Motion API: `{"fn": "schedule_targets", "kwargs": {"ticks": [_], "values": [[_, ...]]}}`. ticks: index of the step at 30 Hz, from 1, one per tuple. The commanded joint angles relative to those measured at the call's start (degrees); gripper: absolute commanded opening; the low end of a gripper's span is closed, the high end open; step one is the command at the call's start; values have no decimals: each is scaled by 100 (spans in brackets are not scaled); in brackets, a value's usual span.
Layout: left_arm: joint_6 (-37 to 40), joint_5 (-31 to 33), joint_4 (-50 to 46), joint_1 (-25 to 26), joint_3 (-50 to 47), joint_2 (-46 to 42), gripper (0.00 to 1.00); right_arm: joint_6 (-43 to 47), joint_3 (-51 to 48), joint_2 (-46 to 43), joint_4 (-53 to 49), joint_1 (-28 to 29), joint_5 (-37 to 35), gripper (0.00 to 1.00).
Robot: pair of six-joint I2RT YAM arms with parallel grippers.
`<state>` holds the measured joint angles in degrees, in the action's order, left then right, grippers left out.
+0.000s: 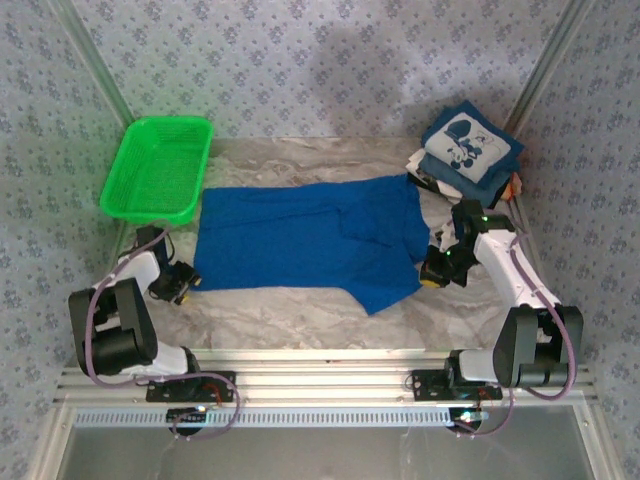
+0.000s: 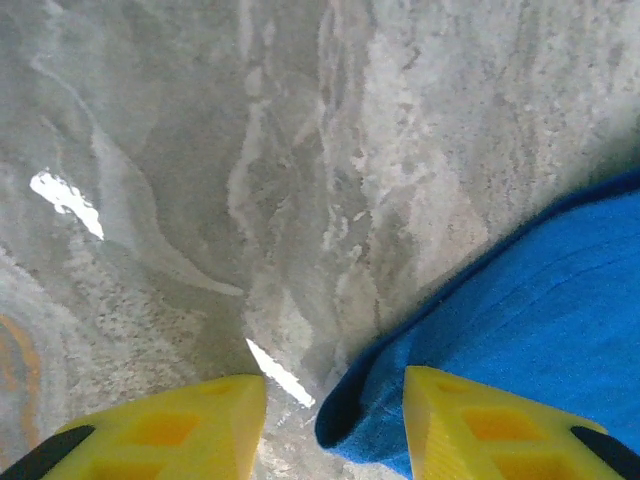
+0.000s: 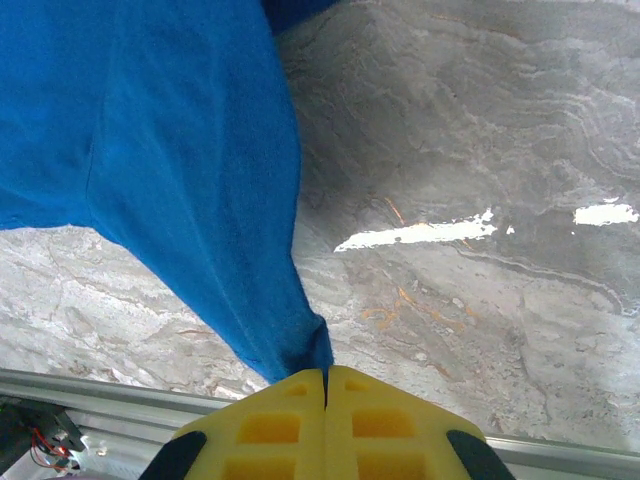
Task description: Fold and stack the t-shirts
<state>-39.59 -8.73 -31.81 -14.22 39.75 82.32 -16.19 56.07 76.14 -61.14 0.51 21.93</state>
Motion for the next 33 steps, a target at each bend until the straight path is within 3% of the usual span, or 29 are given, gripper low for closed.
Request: {"fn": "schedule_targets", "kwargs": {"ticks": [1, 6, 13, 25, 33], "values": [[95, -298, 868, 55, -20, 438, 38, 100, 27, -68, -160, -51, 101, 0], [145, -503, 1001, 54, -2, 500, 30, 116, -25, -65, -124, -77, 145, 0], [229, -792, 1015, 65, 127, 516, 29, 144, -26, -49, -111, -106, 197, 0], [511, -1068, 737, 93, 243, 491, 10, 141, -110, -47, -46, -150, 272, 0], [734, -1018, 234, 45, 88, -102, 0, 193, -88, -106, -255, -325, 246, 0]]}}
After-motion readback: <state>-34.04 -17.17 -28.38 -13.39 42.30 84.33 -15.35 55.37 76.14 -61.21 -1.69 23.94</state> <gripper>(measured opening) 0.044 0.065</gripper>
